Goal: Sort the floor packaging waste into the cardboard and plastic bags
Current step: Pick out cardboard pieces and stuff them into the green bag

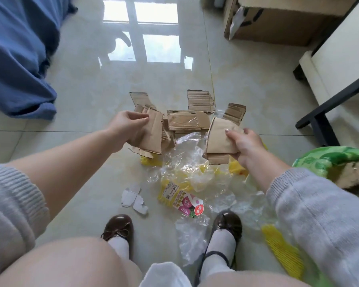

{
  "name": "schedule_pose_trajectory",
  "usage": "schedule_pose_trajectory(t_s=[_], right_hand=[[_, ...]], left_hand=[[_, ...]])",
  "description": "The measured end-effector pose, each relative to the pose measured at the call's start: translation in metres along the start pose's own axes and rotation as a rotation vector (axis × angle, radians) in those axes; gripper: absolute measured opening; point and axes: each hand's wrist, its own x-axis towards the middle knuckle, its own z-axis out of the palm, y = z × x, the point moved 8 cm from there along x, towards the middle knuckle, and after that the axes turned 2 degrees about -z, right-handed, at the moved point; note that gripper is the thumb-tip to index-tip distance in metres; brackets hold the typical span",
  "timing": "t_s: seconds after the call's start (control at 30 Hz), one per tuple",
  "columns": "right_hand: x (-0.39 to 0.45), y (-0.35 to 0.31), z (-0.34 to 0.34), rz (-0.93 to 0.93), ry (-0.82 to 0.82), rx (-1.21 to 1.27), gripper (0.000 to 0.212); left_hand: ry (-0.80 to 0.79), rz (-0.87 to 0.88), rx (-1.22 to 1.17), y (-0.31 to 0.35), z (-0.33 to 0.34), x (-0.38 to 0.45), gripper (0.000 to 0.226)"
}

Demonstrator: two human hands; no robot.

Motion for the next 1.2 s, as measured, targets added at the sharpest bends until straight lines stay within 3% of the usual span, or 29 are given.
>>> schedule_pose_trajectory(t_s=[0.07, 0.17, 0.23, 0.3, 0.33, 0.47, 0.57, 0.63, 0.83, 0.97, 1.2], right_hand=[[0.007, -0.003, 0.009, 0.024, -0.028, -0.009, 0.015], [0.031, -0.014, 0.024, 0.003, -0.070, -0.076, 0.012], [0.051, -0.025, 0.040, -0.059, -0.123, -0.173, 0.009], [0.076, -0.036, 0.056, -0.155, -0.169, -0.353, 0.015], [0.087, -0.042, 0.064, -0.206, -0.185, -0.474, 0.019], [0.123, -0.059, 0.118, -0.460, -0.321, -1.217, 0.026], [0.150, -0.042, 0.159, -0.559, -0.511, -1.611, 0.033], [0.167, -0.026, 0.177, -0.579, -0.596, -1.772, 0.032], [0.202, 0.005, 0.199, -0.571, -0.715, -1.830, 0.031], [0.213, 0.015, 0.202, -0.559, -0.749, -1.856, 0.051], [0.212, 0.011, 0.200, -0.635, -0.699, -1.860, 0.049]], left_hand=[[0.075, 0.009, 0.008, -0.004, -0.016, 0.010, 0.024], [0.226, 0.049, 0.017, -0.006, -0.038, 0.034, 0.026], [0.249, 0.029, 0.012, -0.010, -0.048, 0.053, 0.050], [0.181, -0.065, -0.013, -0.022, -0.048, 0.073, 0.082], [0.130, -0.111, -0.007, -0.028, -0.045, 0.082, 0.087], [-0.217, -0.205, 0.075, -0.036, -0.010, 0.099, 0.027], [-0.494, -0.231, 0.227, -0.045, 0.022, 0.103, 0.015], [-0.560, -0.186, 0.428, -0.057, 0.042, 0.112, 0.014], [-0.553, -0.106, 0.721, -0.073, 0.073, 0.140, 0.016], [-0.537, -0.121, 0.850, -0.075, 0.079, 0.149, 0.034], [-0.598, -0.180, 0.775, -0.081, 0.084, 0.152, 0.022]])
